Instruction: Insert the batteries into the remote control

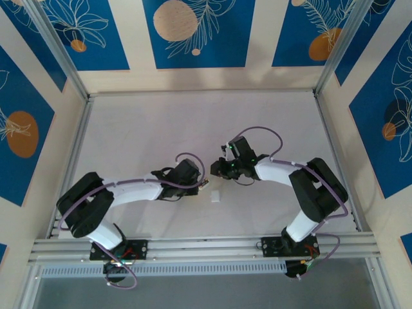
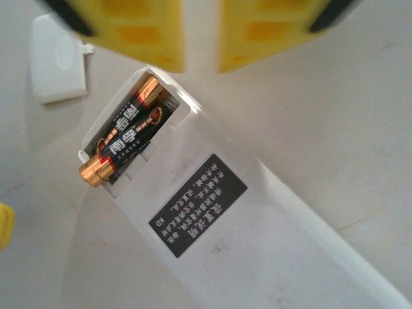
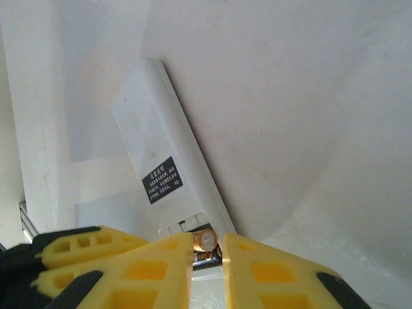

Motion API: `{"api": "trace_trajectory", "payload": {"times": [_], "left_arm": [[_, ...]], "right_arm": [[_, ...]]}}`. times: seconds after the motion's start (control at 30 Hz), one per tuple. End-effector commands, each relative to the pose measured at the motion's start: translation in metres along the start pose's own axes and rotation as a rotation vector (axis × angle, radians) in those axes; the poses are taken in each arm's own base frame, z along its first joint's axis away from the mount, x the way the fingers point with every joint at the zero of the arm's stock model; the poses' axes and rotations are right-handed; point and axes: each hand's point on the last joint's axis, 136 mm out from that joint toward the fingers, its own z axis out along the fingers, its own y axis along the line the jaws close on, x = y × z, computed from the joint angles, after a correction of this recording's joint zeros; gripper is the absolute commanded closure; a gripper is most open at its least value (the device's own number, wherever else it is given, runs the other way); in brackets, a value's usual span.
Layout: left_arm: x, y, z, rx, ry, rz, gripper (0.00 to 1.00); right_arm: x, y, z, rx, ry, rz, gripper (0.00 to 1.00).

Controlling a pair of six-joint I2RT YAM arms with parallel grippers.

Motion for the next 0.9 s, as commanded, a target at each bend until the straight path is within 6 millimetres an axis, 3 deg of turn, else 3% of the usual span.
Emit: {"api": "trace_trajectory", "payload": {"times": [0.0,0.07,0.13,0.27,0.6,0.87], "left_arm": [[-0.006,-0.002,-0.013,-0.019,0.017,-0.087,0.66],[-0.006,-0.003,-0.016,-0.024,0.027,-0.146,0.57],[-0.007,-0.004,-0.019,-0.025,0.027,-0.201,0.52],[-0.008,-0.009,-0.021,-0.009,0.034,-0.283,0.44],[-0.015,-0.017,-0.014,-0.019,0.037,-0.418,0.36],[-0.013,-0.013,-0.004,-0.062,0.048,-0.445,0.38]], "right_arm": [[0.006,-0.012,-0.003,0.033,-0.007,0.007,0.75],[0.007,-0.015,-0.001,0.034,-0.010,0.012,0.75],[0.009,-0.016,0.003,0.014,0.004,0.017,0.89],[0.010,-0.018,0.010,-0.001,0.016,0.025,0.98],[0.020,-0.024,0.024,-0.054,0.051,0.043,1.00],[0.030,-0.026,0.023,-0.069,0.057,0.053,1.00]]}}
